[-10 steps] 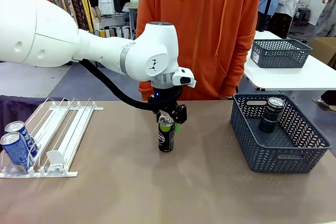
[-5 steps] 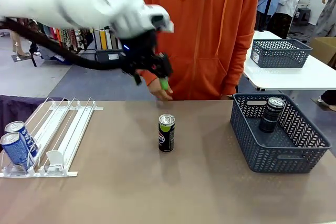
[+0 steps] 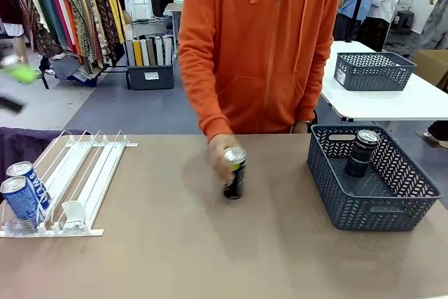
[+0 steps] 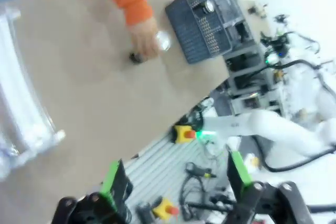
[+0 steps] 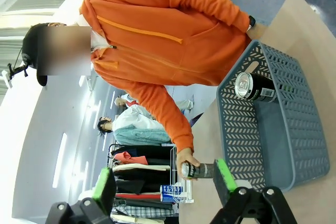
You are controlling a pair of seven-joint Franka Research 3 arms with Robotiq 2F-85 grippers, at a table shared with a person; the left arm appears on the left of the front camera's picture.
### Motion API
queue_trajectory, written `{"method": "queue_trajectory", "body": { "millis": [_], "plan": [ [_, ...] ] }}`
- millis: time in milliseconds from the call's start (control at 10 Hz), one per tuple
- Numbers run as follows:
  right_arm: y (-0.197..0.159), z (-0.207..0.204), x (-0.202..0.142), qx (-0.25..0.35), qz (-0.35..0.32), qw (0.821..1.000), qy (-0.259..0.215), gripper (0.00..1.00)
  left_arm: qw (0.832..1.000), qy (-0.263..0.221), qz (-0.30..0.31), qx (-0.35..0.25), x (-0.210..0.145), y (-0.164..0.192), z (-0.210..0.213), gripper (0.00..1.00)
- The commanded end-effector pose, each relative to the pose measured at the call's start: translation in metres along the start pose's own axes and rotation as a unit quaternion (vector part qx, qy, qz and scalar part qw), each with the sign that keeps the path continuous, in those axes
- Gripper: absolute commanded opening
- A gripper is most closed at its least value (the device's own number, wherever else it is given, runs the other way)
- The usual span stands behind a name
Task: Retrieve and store the cans from the dispenser.
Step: Pick up the last remaining can from one row of the Automatic Can Dispenser and place it in the middle of the table, then pick up one can from the Automatic Can Dispenser and place it in the middle of the table.
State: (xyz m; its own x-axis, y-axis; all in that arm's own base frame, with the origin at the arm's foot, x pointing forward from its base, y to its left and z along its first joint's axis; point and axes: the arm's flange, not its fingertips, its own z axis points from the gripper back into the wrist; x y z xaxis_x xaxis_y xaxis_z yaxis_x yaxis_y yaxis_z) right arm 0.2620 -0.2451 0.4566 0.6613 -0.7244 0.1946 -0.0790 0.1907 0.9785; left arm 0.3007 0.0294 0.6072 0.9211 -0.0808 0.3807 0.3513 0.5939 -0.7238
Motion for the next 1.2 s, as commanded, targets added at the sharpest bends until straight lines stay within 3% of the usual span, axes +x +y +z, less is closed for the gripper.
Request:
{"method": "queue_trajectory", "body": {
  "millis": [0, 100, 200, 300, 400, 1100],
  "plan": [
    [0.002, -0.002, 0.001, 0.010, 0.006, 1.000, -0.004, 1.00, 0.996, -0.049, 0.061, -0.047, -0.039, 0.059, 0.034, 1.00],
    [0.002, -0.002, 0.001, 0.010, 0.006, 1.000, -0.004, 1.00, 0.991, -0.074, 0.084, -0.075, -0.060, 0.080, 0.049, 1.00],
    [0.002, -0.002, 0.001, 0.010, 0.006, 1.000, -0.004, 1.00, 0.989, -0.084, 0.061, -0.101, -0.073, 0.101, 0.056, 1.00],
    [0.002, -0.002, 0.001, 0.010, 0.006, 1.000, -0.004, 1.00, 0.989, -0.075, 0.071, -0.105, -0.079, 0.111, 0.055, 1.00],
    [0.002, -0.002, 0.001, 0.010, 0.006, 1.000, -0.004, 1.00, 0.992, -0.071, 0.082, -0.071, -0.080, 0.094, 0.062, 1.00],
    [0.002, -0.002, 0.001, 0.010, 0.006, 1.000, -0.004, 1.00, 0.992, -0.071, 0.082, -0.071, -0.080, 0.094, 0.062, 1.00]
  ]
}}
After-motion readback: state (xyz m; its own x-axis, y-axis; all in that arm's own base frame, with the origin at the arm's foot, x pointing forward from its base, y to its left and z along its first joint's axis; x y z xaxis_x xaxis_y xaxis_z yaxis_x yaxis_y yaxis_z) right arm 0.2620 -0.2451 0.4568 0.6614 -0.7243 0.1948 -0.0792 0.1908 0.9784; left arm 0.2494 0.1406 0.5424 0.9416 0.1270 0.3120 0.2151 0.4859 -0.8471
